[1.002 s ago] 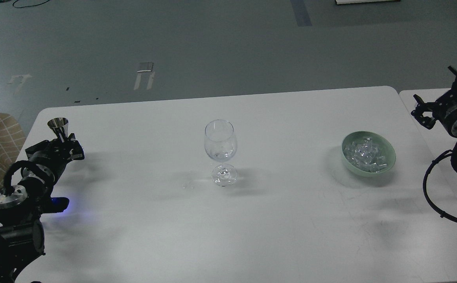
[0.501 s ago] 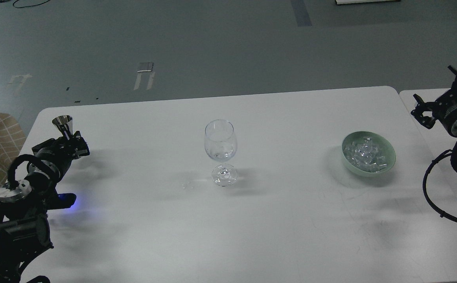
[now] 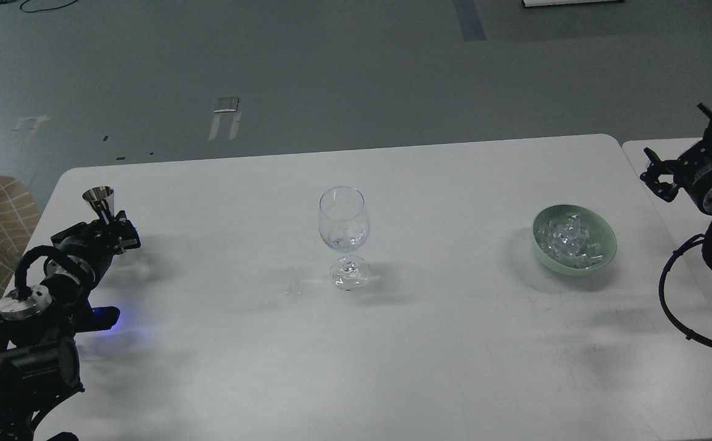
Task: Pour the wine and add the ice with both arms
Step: 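Release the jigger and hold the left gripper beside it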
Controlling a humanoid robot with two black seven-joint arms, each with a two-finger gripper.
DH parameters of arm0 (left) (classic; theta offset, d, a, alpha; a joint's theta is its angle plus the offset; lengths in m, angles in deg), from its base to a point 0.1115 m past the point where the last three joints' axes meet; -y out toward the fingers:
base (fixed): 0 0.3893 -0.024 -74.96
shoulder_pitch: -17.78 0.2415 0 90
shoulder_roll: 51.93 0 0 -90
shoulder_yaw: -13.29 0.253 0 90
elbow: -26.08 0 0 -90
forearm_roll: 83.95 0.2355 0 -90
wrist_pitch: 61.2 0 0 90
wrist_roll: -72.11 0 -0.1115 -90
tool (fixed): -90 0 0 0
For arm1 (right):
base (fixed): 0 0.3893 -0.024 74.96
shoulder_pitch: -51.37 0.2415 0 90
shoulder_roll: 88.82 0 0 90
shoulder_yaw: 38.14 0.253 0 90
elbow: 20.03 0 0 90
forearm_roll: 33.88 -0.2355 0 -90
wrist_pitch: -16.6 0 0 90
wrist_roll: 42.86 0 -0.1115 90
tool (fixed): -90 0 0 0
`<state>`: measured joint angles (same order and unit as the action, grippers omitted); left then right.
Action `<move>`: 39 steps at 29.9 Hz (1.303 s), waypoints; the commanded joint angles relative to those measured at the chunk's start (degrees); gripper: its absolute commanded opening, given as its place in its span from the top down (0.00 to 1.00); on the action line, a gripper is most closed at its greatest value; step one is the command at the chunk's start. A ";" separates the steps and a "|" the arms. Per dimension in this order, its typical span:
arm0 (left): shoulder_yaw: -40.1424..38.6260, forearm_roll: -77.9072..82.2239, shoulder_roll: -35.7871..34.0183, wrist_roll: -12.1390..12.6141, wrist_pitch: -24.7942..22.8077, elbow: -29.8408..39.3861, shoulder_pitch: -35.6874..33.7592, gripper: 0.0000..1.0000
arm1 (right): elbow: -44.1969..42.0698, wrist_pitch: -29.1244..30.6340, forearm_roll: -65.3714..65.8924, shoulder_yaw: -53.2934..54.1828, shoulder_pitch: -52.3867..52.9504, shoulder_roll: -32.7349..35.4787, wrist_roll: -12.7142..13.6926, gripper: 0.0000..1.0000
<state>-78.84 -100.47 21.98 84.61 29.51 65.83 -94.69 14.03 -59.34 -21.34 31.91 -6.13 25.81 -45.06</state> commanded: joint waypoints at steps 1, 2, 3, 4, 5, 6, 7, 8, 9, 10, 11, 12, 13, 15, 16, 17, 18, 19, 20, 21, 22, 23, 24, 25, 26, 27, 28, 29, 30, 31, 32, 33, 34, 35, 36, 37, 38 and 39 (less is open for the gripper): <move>0.10 0.09 0.00 -0.01 -0.01 -0.02 0.15 1.00 | -0.13 0.09 0.03 0.00 -0.24 0.07 0.00 0.00; 0.10 0.09 0.00 -0.01 -0.01 -0.02 0.24 1.00 | -0.13 0.09 0.03 0.00 -0.33 0.07 0.00 0.00; 0.19 0.09 0.00 -0.01 -0.01 -0.02 0.24 1.00 | -0.05 0.09 -0.06 0.00 -0.42 0.07 0.00 0.00; 0.37 0.09 0.00 -0.01 -0.01 -0.02 0.24 1.00 | -0.04 0.09 0.03 0.00 -0.42 0.07 0.00 0.00; 0.37 0.09 0.09 -0.01 0.08 -0.02 0.24 1.00 | -0.04 0.00 0.03 0.00 -0.42 0.07 0.00 0.00; 0.46 0.26 0.18 0.07 0.16 0.07 0.24 1.00 | -0.04 0.09 -0.06 0.00 -0.51 0.07 0.00 0.00; 0.54 0.18 0.09 0.07 0.08 0.07 0.24 0.99 | -0.04 0.09 0.03 0.00 -0.51 0.07 0.00 0.00; 0.54 0.18 0.09 0.07 0.08 0.07 0.24 0.99 | -0.04 0.09 0.03 0.00 -0.59 0.07 0.00 0.00; 0.54 0.26 0.09 0.07 -0.01 0.07 0.15 0.97 | 0.04 0.09 0.03 0.00 -0.60 0.07 0.00 0.00; 0.63 0.27 0.09 -0.01 -0.01 0.07 0.24 0.96 | -0.04 0.09 0.03 -0.08 -0.60 0.07 0.00 0.00; 0.63 0.27 0.09 -0.01 -0.01 0.07 0.24 0.96 | -0.04 0.09 0.03 -0.08 -0.60 0.07 0.00 0.00; 0.72 0.35 0.09 -0.01 -0.01 0.07 0.15 0.94 | -0.04 0.09 0.03 0.00 -0.42 0.07 0.00 0.00; 0.72 0.53 0.09 -0.01 -0.01 0.07 0.15 0.91 | -0.04 0.09 0.03 0.00 -0.33 0.16 0.00 0.00; 0.72 0.62 0.09 -0.01 0.08 0.07 0.24 0.89 | -0.04 0.09 0.03 -0.08 -0.42 0.24 0.00 0.00; 0.72 0.70 0.09 -0.01 -0.01 0.07 0.24 0.89 | -0.04 0.09 0.03 -0.08 -0.59 0.77 0.00 0.00; 0.72 0.70 0.09 -0.01 -0.01 0.07 0.24 0.89 | -0.04 0.09 0.03 -0.08 -0.60 0.77 0.00 0.00; 0.72 0.62 0.09 -0.01 -0.01 0.07 0.24 0.88 | -0.04 0.09 0.03 -0.26 -0.60 1.38 0.00 0.00; 0.72 0.62 0.00 -0.01 -0.01 0.07 0.24 0.87 | -0.13 0.09 0.03 -0.78 -0.51 1.91 0.00 0.00; 0.72 0.70 0.00 0.07 -0.01 0.07 0.24 0.85 | -0.05 0.09 0.03 -0.96 -0.42 2.00 0.00 0.00; 0.72 0.70 0.00 0.07 -0.01 0.07 0.24 0.82 | -0.04 0.09 0.03 -1.22 -0.42 1.91 0.00 0.00; 0.72 0.70 0.00 0.07 -0.01 0.07 0.24 0.78 | -0.04 0.09 0.03 -1.40 -0.42 1.74 -0.08 0.00; 0.72 0.62 -0.09 0.07 -0.01 0.07 0.24 0.77 | -0.04 0.09 0.03 -1.40 -0.33 1.65 -0.09 0.00; 0.72 0.62 0.00 0.07 -0.01 0.07 0.32 0.77 | -0.04 0.09 0.03 -1.49 -0.33 1.65 0.00 0.00; 0.72 0.62 0.00 0.16 -0.01 0.07 0.32 0.77 | 0.04 0.09 0.03 -1.49 -0.33 1.65 -0.08 0.00; 0.72 0.70 -0.09 0.16 -0.01 0.07 0.32 0.77 | 0.04 0.09 0.03 -1.58 -0.33 1.56 -0.09 0.00; 0.72 0.70 0.00 0.08 -0.01 0.07 0.32 0.77 | 0.04 0.09 0.03 -1.66 -0.24 1.56 0.00 0.00; 0.72 0.70 0.09 0.07 -0.01 0.07 0.32 0.77 | 0.04 0.09 0.03 -1.67 -0.24 1.56 0.00 0.00; 0.72 0.70 0.18 0.07 -0.01 0.07 0.32 0.77 | 0.04 0.09 0.03 -2.10 -0.16 1.56 -0.08 0.00; 0.81 0.70 0.18 0.07 -0.10 0.07 0.41 0.77 | 0.04 0.09 0.03 -2.45 -0.07 1.65 0.00 0.00; 0.81 0.70 0.18 0.07 -0.01 0.07 0.41 0.77 | 0.04 0.09 0.03 -2.72 0.02 1.65 -0.08 0.00; 0.81 0.70 0.18 0.07 -0.10 0.07 0.41 0.77 | 0.04 0.09 0.03 -3.07 0.02 1.74 0.00 0.00; 0.81 0.70 0.18 0.07 -0.10 0.07 0.41 0.77 | 0.04 0.09 0.03 -3.16 0.02 1.74 0.00 0.00; 0.81 0.70 0.18 0.07 -0.10 0.07 0.50 0.76 | 0.04 0.09 0.03 -3.16 0.02 1.74 0.00 0.00; 0.81 0.79 0.18 -0.19 -0.10 0.07 0.59 0.76 | 0.04 0.09 0.03 -3.16 0.02 1.83 0.00 0.00; 0.81 0.79 0.18 -0.19 -0.10 0.07 0.59 0.75 | 0.04 0.09 0.03 -3.16 -0.07 1.83 0.00 0.00; 0.81 0.79 0.18 -0.28 -0.10 0.07 0.59 0.74 | 0.04 0.09 0.03 -3.16 -0.07 1.83 0.00 0.00; 0.81 0.88 0.18 -0.36 -0.19 0.07 0.59 0.74 | 0.04 0.09 0.03 -3.16 -0.07 1.83 0.00 0.00; 0.81 0.88 0.18 -0.37 -0.19 0.07 0.67 0.74 | 0.04 0.09 0.03 -3.16 -0.07 1.83 0.00 0.00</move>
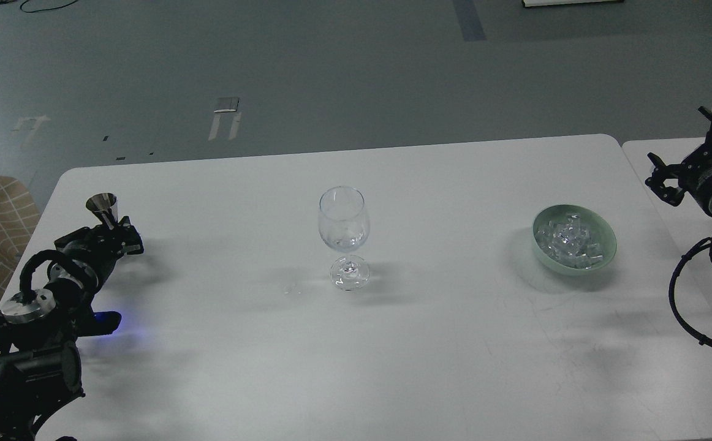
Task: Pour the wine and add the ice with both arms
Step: 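Release the jigger and hold the left gripper beside it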
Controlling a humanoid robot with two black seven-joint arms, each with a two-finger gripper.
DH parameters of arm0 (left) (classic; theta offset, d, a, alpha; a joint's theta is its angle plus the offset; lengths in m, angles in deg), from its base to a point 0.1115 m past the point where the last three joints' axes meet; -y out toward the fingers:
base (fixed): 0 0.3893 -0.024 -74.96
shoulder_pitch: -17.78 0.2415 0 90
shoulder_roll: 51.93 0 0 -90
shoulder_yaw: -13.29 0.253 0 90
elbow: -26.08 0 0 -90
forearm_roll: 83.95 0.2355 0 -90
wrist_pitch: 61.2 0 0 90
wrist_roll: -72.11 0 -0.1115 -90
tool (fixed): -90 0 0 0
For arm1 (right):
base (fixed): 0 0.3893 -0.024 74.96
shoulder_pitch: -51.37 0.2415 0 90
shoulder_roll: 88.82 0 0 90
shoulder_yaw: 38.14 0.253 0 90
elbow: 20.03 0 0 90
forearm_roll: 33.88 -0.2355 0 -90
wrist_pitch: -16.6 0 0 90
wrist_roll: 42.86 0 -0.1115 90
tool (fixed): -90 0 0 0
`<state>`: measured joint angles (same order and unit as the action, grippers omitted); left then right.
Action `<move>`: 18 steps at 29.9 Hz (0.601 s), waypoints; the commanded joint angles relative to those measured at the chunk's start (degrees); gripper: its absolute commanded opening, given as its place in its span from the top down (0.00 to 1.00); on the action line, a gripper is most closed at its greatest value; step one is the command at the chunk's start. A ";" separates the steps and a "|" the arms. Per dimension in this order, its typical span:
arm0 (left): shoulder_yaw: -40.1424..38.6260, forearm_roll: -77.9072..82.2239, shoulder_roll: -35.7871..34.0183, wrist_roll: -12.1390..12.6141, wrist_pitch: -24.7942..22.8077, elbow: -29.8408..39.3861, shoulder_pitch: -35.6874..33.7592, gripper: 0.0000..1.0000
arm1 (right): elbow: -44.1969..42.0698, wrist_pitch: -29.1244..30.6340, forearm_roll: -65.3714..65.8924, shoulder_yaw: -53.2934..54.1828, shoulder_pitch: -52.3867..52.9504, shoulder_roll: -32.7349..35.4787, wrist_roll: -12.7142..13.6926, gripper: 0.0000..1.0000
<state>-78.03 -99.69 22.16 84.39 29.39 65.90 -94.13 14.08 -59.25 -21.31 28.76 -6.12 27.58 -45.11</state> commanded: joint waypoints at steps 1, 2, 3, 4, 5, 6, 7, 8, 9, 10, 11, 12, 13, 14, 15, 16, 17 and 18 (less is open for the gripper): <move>0.00 0.18 0.00 -0.15 -0.06 0.00 0.02 0.74 | -0.01 -0.01 0.00 -0.01 -0.08 0.05 0.05 0.00; 0.00 0.18 0.00 -0.15 -0.06 0.00 0.02 0.73 | -0.01 -0.01 0.00 -0.01 -0.08 -0.03 0.05 0.00; 0.00 0.18 0.00 -0.15 -0.06 0.00 0.02 0.72 | -0.01 -0.01 0.00 -0.01 -0.08 -0.21 0.05 0.00; 0.00 0.18 0.00 -0.15 -0.06 0.00 0.02 0.72 | -0.01 -0.01 0.00 -0.01 -0.08 -0.21 0.05 0.00; 0.00 0.18 0.00 -0.15 -0.06 0.00 0.02 0.70 | -0.01 -0.01 0.00 -0.01 0.01 -0.30 0.05 0.00; 0.00 0.18 -0.08 -0.06 -0.06 0.00 0.02 0.69 | -0.01 -0.01 0.00 -0.01 -0.08 -0.39 0.05 0.00; 0.00 0.18 -0.08 -0.06 0.02 0.00 0.02 0.65 | -0.01 -0.01 0.00 -0.01 0.01 -0.39 -0.04 0.00; 0.00 0.18 -0.08 0.02 0.03 0.00 -0.06 0.63 | 0.08 -0.09 0.00 -0.01 0.01 -0.47 0.05 0.00; 0.00 0.10 -0.17 0.03 0.03 0.00 -0.07 0.61 | 0.08 -0.09 0.00 -0.10 0.01 -0.47 0.05 0.00; 0.00 0.09 -0.17 0.03 0.03 0.00 -0.15 0.57 | 0.08 -0.09 0.00 -0.10 0.01 -0.47 0.05 0.00; 0.00 0.09 -0.17 -0.06 0.03 0.00 -0.15 0.57 | 0.08 -0.09 0.00 -0.10 0.01 -0.47 0.05 0.00; 0.00 0.09 -0.26 0.02 0.03 0.00 -0.24 0.57 | 0.08 -0.09 0.00 -0.10 0.01 -0.47 0.05 0.00; 0.00 0.18 -0.26 0.03 -0.06 0.00 -0.24 0.56 | 0.17 -0.09 0.00 -0.19 0.01 -0.47 0.05 0.00; 0.00 0.10 -0.26 0.03 -0.06 0.00 -0.24 0.51 | 0.08 -0.09 0.00 -0.19 0.01 -0.47 0.05 0.00; 0.00 0.09 -0.26 0.03 0.02 0.00 -0.24 0.49 | 0.08 -0.09 0.00 -0.19 0.01 -0.47 0.05 0.00; 0.00 0.18 -0.26 0.03 -0.06 0.00 -0.15 0.48 | 0.08 -0.09 0.00 -0.10 0.01 -0.47 0.05 0.00; 0.00 0.18 -0.26 0.03 -0.06 0.00 -0.15 0.47 | 0.08 -0.09 0.00 -0.19 0.01 -0.47 0.05 0.00; 0.00 0.10 -0.26 0.03 -0.06 0.00 -0.15 0.44 | 0.08 -0.09 0.00 -0.19 0.01 -0.47 0.05 0.00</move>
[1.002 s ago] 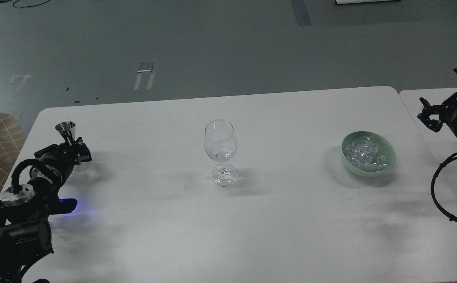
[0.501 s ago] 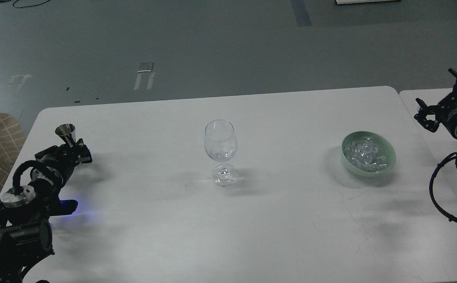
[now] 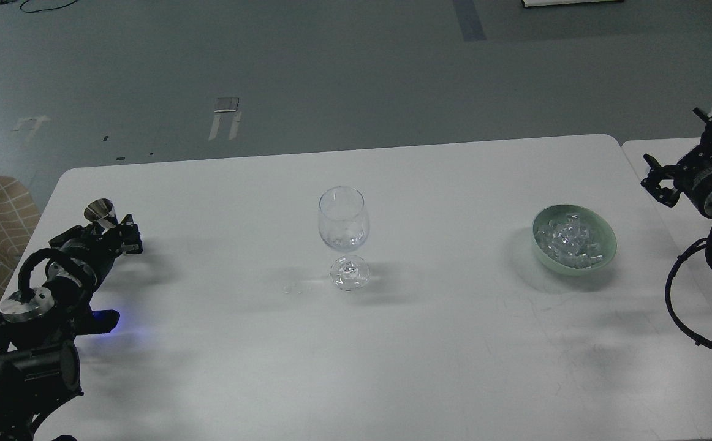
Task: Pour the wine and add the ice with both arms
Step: 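Release the jigger and hold the left gripper beside it, then lift the open left gripper up and away from the jigger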
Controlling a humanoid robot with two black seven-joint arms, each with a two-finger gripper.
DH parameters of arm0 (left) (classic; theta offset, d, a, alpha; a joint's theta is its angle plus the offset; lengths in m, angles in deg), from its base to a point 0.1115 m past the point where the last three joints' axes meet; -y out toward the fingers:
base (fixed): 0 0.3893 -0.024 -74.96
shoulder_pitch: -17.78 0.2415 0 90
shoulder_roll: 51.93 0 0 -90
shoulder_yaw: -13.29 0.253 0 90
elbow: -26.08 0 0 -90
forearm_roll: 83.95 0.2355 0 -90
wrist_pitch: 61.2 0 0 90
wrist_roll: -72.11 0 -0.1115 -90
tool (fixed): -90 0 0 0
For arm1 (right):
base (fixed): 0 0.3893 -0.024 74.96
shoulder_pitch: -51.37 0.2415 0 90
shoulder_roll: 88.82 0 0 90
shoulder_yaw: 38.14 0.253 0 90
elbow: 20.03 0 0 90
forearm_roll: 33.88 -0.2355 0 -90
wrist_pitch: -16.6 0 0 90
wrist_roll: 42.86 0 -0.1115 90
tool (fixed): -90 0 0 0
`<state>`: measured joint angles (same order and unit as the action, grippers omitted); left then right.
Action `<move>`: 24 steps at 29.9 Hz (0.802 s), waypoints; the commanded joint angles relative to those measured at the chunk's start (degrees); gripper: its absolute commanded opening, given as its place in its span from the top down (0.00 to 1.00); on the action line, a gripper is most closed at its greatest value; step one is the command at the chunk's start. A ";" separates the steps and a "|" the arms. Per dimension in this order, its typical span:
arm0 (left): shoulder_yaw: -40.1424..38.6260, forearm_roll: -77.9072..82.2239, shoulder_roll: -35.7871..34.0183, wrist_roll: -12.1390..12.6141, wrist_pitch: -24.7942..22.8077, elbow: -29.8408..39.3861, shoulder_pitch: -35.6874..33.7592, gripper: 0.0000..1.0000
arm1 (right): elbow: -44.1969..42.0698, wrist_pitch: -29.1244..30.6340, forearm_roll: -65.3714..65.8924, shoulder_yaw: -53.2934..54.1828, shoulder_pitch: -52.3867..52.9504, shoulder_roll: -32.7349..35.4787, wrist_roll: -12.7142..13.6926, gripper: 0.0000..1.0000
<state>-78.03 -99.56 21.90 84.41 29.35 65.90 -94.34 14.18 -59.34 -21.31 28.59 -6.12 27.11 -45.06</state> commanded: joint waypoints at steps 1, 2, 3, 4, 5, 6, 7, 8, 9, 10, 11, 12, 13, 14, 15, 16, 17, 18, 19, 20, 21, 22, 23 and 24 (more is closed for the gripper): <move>0.00 -0.03 -0.01 0.01 0.06 0.00 0.06 0.40 | -0.02 0.00 0.00 -0.02 0.01 -0.01 0.00 0.00; 0.00 -0.03 -0.01 0.01 0.06 0.08 0.06 0.37 | -0.02 0.00 0.00 -0.02 0.01 -0.01 0.00 0.00; 0.00 -0.11 -0.01 0.01 0.06 0.00 -0.03 0.35 | -0.02 0.00 0.00 -0.02 0.01 -0.01 0.00 0.00; 0.00 -0.20 -0.01 0.09 0.15 0.08 -0.20 0.25 | -0.02 0.00 0.00 -0.02 0.01 -0.01 0.00 0.00; 0.00 -0.20 -0.01 0.18 0.15 0.08 -0.29 0.19 | -0.02 0.00 0.00 -0.02 0.01 -0.01 0.00 0.00; 0.00 -0.20 -0.01 0.18 0.15 0.08 -0.29 0.19 | -0.02 0.00 0.00 -0.02 0.01 -0.01 0.00 0.00; -0.18 -0.29 -0.09 0.44 0.15 0.17 -0.38 0.18 | -0.02 0.00 0.00 -0.02 0.01 -0.01 0.00 0.00; -0.18 -0.29 -0.18 0.53 0.15 0.17 -0.47 0.16 | -0.02 0.00 0.00 0.07 0.01 -0.01 0.00 0.00; -0.27 -0.29 -0.36 0.62 0.15 0.61 -0.47 0.14 | -0.02 0.00 0.00 -0.02 0.01 -0.01 0.00 0.00; -0.35 -0.29 -0.62 0.71 0.24 0.70 -0.47 0.12 | -0.02 0.00 0.00 -0.02 0.01 -0.01 0.00 0.00; -0.35 -0.29 -0.62 0.71 0.24 0.79 -0.47 0.11 | -0.02 0.00 0.00 -0.02 0.01 -0.01 0.00 0.00; -0.35 -0.20 -0.80 0.71 0.59 0.87 -0.47 0.10 | -0.02 0.00 0.00 -0.02 0.01 -0.01 0.00 0.00; -0.35 -0.20 -0.80 0.71 0.68 0.88 -0.47 0.10 | -0.02 0.00 0.00 -0.02 0.01 -0.01 0.00 0.00; -0.27 -0.20 -0.88 0.62 0.85 0.88 -0.47 0.09 | -0.11 0.00 0.00 -0.02 0.01 -0.01 0.00 0.00; -0.35 -0.12 -0.89 0.62 1.20 0.96 -0.47 0.09 | -0.11 0.09 0.00 -0.02 -0.08 -0.01 0.00 0.00; -0.44 -0.03 -0.97 0.62 1.38 1.14 -0.38 0.05 | -0.11 0.09 0.00 -0.02 -0.08 -0.09 -0.09 0.00; -0.53 -0.03 -0.97 0.62 1.38 1.23 -0.38 0.04 | -0.11 0.09 0.00 -0.02 -0.17 -0.09 -0.09 0.00; -0.62 -0.03 -1.06 0.62 1.38 1.66 -0.29 0.04 | -0.11 0.09 0.00 -0.02 -0.17 -0.01 -0.09 0.00; -0.70 -0.03 -1.06 0.62 1.47 1.84 -0.29 0.04 | -0.11 0.09 0.00 -0.02 -0.17 -0.01 -0.09 0.00; -0.71 -0.03 -1.06 0.62 1.47 2.02 -0.29 0.04 | -0.11 0.09 0.00 -0.02 -0.17 -0.01 -0.09 0.00; -0.79 -0.03 -1.15 0.62 1.47 2.37 -0.29 0.04 | -0.20 0.18 0.00 -0.02 -0.17 -0.01 -0.09 0.00; -0.79 -0.03 -1.32 0.62 1.56 2.63 -0.38 0.04 | -0.20 0.18 0.00 -0.02 -0.17 -0.01 -0.09 0.00; -0.79 -0.03 -1.93 0.62 1.64 3.24 -0.38 0.04 | -0.20 0.18 0.00 -0.02 -0.17 -0.01 -0.09 0.00; -0.79 -0.03 -2.64 0.62 2.17 3.86 -0.38 0.04 | -0.20 0.18 0.00 -0.02 -0.17 -0.01 -0.09 0.00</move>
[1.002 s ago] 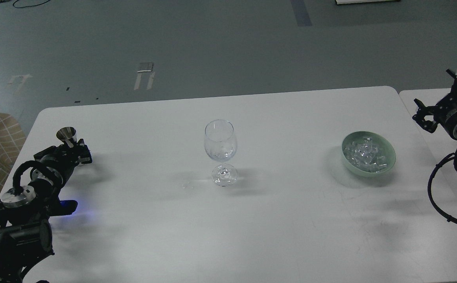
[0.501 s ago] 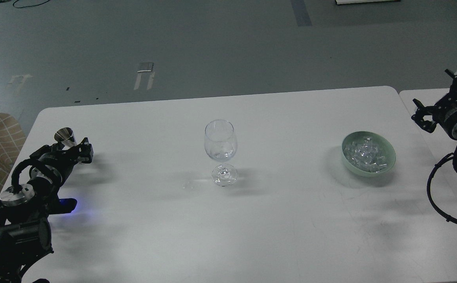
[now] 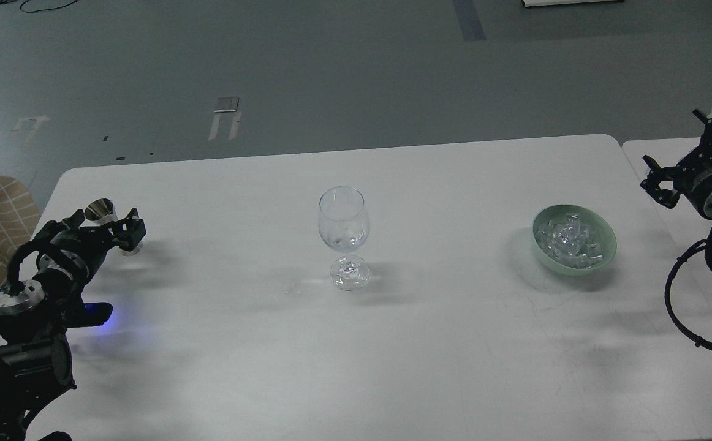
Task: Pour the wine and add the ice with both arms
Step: 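Lift the open left gripper up and away from the jigger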
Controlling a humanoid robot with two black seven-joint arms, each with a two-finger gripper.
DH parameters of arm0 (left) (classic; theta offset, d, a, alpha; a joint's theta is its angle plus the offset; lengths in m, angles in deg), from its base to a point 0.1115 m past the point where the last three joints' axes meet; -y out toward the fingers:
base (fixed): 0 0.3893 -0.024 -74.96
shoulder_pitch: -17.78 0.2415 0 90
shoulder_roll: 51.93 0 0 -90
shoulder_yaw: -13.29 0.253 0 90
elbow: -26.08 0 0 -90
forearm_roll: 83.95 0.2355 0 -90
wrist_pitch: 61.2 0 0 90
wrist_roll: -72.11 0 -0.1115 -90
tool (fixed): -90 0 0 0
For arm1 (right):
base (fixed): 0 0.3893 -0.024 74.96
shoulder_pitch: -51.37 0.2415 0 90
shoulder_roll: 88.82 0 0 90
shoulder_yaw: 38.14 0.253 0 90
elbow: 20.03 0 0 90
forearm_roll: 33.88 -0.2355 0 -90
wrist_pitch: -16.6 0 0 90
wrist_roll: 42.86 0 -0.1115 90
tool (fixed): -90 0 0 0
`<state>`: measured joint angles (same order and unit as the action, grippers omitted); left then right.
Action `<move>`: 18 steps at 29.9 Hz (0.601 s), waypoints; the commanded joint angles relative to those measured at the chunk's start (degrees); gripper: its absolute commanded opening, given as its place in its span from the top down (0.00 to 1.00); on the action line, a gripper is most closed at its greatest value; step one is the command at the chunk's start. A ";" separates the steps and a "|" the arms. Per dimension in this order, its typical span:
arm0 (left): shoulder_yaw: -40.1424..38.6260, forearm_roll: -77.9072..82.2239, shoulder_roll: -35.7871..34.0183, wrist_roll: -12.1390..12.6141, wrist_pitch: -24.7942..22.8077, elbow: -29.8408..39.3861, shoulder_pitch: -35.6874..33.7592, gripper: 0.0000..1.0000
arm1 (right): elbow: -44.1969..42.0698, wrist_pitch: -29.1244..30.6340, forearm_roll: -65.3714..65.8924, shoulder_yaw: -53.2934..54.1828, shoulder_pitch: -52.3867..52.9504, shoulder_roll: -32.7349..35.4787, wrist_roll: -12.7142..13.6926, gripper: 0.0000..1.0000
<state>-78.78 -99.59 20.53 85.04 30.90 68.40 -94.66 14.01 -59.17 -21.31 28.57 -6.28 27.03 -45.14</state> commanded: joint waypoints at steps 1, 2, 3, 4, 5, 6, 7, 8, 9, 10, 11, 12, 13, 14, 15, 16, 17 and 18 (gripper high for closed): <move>-0.04 -0.09 -1.53 -0.01 0.80 1.63 -0.06 0.03 | -0.03 0.00 0.00 0.00 0.00 0.07 -0.01 0.00; -0.04 -0.09 -1.71 -0.01 0.97 1.71 -0.14 0.03 | -0.03 0.00 0.00 0.00 0.00 0.07 -0.01 0.00; -0.13 -0.17 -1.79 0.08 1.06 1.80 -0.14 0.03 | -0.03 0.00 0.00 0.00 0.00 0.07 -0.01 0.00; -0.13 -0.26 -1.88 0.08 1.06 1.89 -0.14 0.03 | 0.06 0.00 0.00 0.00 0.00 0.07 -0.01 0.00; -0.22 -0.44 -2.06 0.08 1.15 2.50 -0.23 0.03 | 0.06 0.00 -0.09 0.00 0.00 -0.01 -0.01 0.00; -0.31 -0.53 -2.23 0.08 1.50 3.46 -0.32 0.03 | 0.06 0.09 -0.09 0.00 0.00 -0.01 -0.01 0.00; -0.31 -0.53 -2.50 0.08 1.76 4.08 -0.32 0.04 | 0.06 0.09 -0.09 0.00 0.00 -0.01 -0.01 0.00; -0.31 -0.53 -2.93 0.08 2.03 4.61 -0.32 0.03 | 0.06 0.09 -0.09 0.00 0.00 -0.01 -0.01 0.00; -0.31 -0.61 -3.98 0.17 2.64 5.83 -0.32 0.03 | 0.06 0.09 -0.09 0.00 0.00 0.07 -0.01 0.00; -0.39 -0.61 -4.51 0.17 2.91 6.54 -0.32 0.04 | 0.06 0.09 -0.09 0.00 0.00 0.07 -0.01 0.00; -0.31 -0.61 -5.13 0.17 3.34 8.12 -0.32 0.03 | 0.06 0.09 -0.09 0.00 0.00 0.07 -0.01 0.00; -0.39 -0.61 -5.40 0.17 3.61 9.70 -0.41 0.04 | 0.06 0.18 -0.09 0.09 0.00 0.07 -0.01 0.00; -0.39 -0.61 -5.57 0.17 3.61 10.50 -0.49 0.03 | 0.06 0.27 -0.09 0.09 0.00 0.07 -0.01 0.00; -0.39 -0.61 -5.84 0.17 3.61 11.29 -0.50 0.03 | 0.06 0.27 -0.09 0.09 0.00 0.07 -0.01 0.00; -0.13 -0.44 -6.36 -0.01 3.61 12.69 -0.84 0.03 | 0.06 0.36 -0.18 0.18 0.00 0.07 -0.01 0.00; 0.13 -0.35 -6.54 -0.10 3.61 13.48 -1.11 0.03 | 0.06 0.44 -0.18 0.18 0.00 0.07 -0.10 0.00; 0.65 -0.26 -6.63 0.16 3.00 14.62 -1.72 0.02 | -0.29 0.53 -0.09 0.18 0.00 0.07 -0.19 0.00; 0.75 -0.09 -6.72 0.34 2.91 14.98 -1.99 0.02 | -0.46 0.53 -0.18 0.18 0.00 0.07 -0.27 0.00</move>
<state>-78.74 -100.09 14.24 85.16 34.45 81.06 -95.71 14.06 -58.76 -21.46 28.73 -6.29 27.09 -45.21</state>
